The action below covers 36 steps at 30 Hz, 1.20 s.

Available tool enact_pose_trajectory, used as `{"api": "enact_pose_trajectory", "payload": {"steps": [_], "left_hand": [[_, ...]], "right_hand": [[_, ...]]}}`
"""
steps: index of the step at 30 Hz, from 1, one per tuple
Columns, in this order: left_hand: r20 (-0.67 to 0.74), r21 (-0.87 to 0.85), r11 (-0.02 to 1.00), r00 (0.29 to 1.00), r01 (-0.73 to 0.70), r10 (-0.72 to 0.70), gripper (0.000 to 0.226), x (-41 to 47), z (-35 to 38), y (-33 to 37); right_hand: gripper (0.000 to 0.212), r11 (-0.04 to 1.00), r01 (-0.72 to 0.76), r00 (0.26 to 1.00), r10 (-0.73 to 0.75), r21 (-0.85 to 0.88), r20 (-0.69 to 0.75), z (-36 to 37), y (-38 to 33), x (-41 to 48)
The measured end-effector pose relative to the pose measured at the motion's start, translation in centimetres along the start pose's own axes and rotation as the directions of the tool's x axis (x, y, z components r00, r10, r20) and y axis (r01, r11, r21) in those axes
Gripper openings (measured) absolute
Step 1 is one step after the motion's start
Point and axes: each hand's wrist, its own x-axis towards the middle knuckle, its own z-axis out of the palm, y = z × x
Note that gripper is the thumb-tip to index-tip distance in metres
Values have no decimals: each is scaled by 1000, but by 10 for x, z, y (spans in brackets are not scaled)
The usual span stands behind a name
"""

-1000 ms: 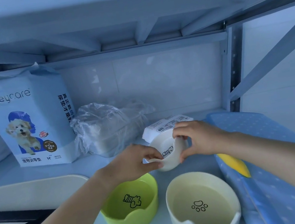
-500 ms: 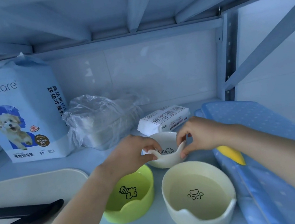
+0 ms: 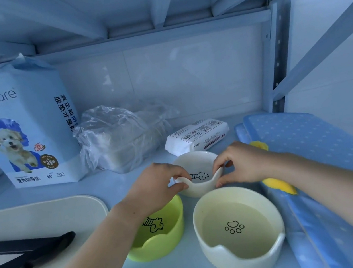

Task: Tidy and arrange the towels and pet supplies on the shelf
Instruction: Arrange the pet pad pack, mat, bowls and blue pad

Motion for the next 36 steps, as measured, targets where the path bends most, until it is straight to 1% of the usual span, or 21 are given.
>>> {"api": "enact_pose_trajectory", "payload": {"steps": [9, 14, 16, 19, 21, 23, 25, 29, 32, 34, 36], "left_hand": [[-3, 60, 998, 1000, -13, 14, 13, -2, 0, 4], [-10, 16, 1000, 1000, -27, 27, 15, -2, 1, 2], [-11, -37, 999, 999, -30, 30, 18, -1, -1, 2], [-32, -113, 992, 998, -51, 47, 21, -1, -9, 4], [-58, -117, 992, 997, -53, 46, 19, -3, -19, 3], [-89, -87, 995, 995, -45, 37, 17, -2, -35, -2], [-133, -33, 999, 991, -10, 5, 16, -1, -53, -11], [-246, 35, 997, 968, 68, -57, 15, 4, -88, -31], [-315, 120, 983, 944, 138, -94, 16, 8, -103, -56], [-359, 171, 963, 924, 206, -134, 22, 8, -111, -75], [-375, 211, 947, 914, 244, -152, 33, 8, -116, -90]], "right_hand": [[11, 1000, 12, 998, -12, -4, -57, 7, 3, -2], [12, 1000, -1, 998, 1, 6, -70, 7, 4, -1], [13, 999, -7, 997, 10, 39, -78, 7, 2, -2], [15, 991, -1, 993, 16, 132, -119, 1, -4, -4], [17, 983, 28, 986, 3, 180, -166, -6, -10, 0], [15, 981, 54, 981, -18, 185, -192, -16, -17, 10], [13, 985, 68, 981, -38, 157, -191, -26, -26, 23], [14, 992, 117, 977, -108, 38, -183, -36, -48, 53], [21, 984, 173, 968, -179, -49, -176, -31, -67, 81], [27, 977, 190, 959, -207, -101, -195, -24, -79, 100], [34, 970, 203, 948, -229, -135, -220, -17, -90, 114]]}}
